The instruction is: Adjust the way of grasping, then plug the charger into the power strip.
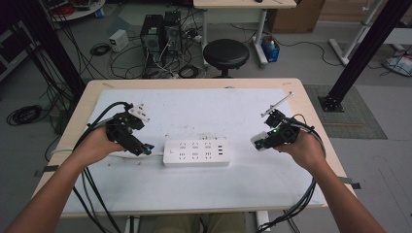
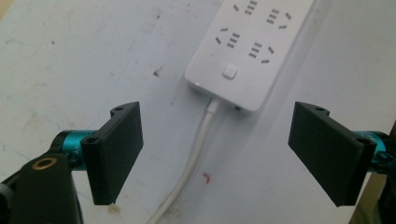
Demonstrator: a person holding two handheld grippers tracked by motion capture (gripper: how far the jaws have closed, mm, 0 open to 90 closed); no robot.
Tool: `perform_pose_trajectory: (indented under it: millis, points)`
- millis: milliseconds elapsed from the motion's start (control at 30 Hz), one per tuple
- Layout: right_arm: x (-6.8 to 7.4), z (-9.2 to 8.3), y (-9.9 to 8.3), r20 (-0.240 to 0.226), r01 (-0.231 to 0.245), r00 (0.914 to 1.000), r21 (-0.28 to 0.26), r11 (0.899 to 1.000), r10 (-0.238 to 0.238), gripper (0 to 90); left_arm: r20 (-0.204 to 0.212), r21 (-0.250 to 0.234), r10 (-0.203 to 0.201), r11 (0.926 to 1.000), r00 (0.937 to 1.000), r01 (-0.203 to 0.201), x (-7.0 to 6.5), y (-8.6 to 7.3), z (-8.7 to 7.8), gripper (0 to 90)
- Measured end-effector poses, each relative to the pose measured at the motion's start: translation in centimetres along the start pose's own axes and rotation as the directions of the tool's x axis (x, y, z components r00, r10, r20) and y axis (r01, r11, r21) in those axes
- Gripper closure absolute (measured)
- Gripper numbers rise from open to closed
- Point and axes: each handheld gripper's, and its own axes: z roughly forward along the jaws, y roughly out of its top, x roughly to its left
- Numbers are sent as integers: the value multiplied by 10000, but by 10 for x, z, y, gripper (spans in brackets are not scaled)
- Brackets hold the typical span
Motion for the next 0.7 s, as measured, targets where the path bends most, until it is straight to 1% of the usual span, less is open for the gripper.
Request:
perform_pose_trajectory:
  millis: [67, 100, 133, 267, 300, 333, 467, 500, 533, 567, 633, 700]
  points:
    - [0, -3, 0, 101, 295, 9995, 172, 9994, -297, 618, -62, 393, 25, 9992, 10000, -22, 2, -4, 0, 178]
    - [0, -5, 0, 170, 414, 9990, 231, 9989, -418, 618, -58, 598, -33, 9982, 10000, 37, 4, -5, 1, 178]
    - [0, -7, 0, 215, 521, 9984, 266, 9983, -527, 618, -43, 686, -171, 9975, 9998, 174, 5, -7, 1, 178]
    - [-3, -10, 0, 306, 699, 9970, 298, 9971, -708, 618, -65, 557, -435, 9975, 9990, 438, 9, -14, 0, 178]
    - [-3, -10, 0, 309, 716, 9969, 276, 9971, -724, 617, -63, 673, -381, 9970, 9993, 385, 10, -16, -1, 178]
    - [-2, -10, 1, 306, 829, 9960, 237, 9963, -837, 618, -61, 683, -378, 9969, 9993, 381, 10, -17, -1, 178]
    - [1, -9, 3, 308, 968, 9948, 220, 9951, -975, 617, -20, 690, -377, 9969, 9993, 378, 11, -20, 0, 178]
    - [2, -8, 4, 315, 1004, 9944, 222, 9947, -1011, 617, 7, 759, -333, 9966, 9994, 332, 12, -21, 0, 178]
    - [5, -7, 8, 319, 1178, 9924, 234, 9928, -1186, 617, 30, 619, -479, 9969, 9988, 476, 11, -22, 1, 178]
    - [6, -6, 9, 347, 1242, 9916, 245, 9920, -1250, 617, 18, 773, -304, 9966, 9995, 302, 12, -23, 1, 178]
    - [10, -6, 14, 354, 1330, 9904, 275, 9907, -1340, 617, 182, 823, -432, 9957, 9989, 416, 12, -25, 3, 178]
    - [12, -6, 20, 315, 1474, 9885, 227, 9888, -1481, 617, 176, 920, -502, 9946, 9986, 484, 14, -26, 5, 178]
